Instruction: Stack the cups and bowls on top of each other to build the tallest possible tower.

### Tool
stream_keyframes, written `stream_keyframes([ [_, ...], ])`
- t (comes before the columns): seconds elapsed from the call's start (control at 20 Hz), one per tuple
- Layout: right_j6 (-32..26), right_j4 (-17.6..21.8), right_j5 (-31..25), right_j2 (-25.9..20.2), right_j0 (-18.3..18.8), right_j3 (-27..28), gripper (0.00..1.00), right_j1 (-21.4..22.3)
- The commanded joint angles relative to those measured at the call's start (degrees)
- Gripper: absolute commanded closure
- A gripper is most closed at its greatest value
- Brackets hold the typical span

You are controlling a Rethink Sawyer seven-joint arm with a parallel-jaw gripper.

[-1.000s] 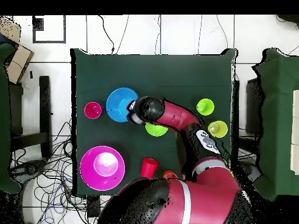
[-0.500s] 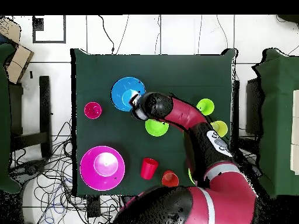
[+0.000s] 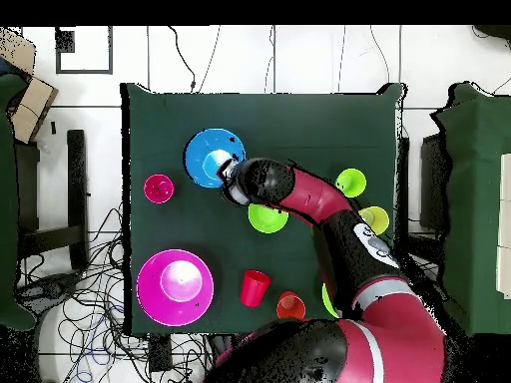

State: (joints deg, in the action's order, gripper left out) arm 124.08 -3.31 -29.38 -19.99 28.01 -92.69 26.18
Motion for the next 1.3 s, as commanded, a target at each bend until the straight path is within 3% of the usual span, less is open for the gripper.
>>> stream_keyframes([
  [0.05,0.67,1.61,4.73,-5.25,1.34,-5.71,1.00,1.67],
  [0.5,-0.03,2.79,5.24,-6.14,3.98,-10.64,1.00,5.63],
  [1.3,-1.26,5.59,7.59,-7.47,8.26,-17.02,1.00,9.02],
])
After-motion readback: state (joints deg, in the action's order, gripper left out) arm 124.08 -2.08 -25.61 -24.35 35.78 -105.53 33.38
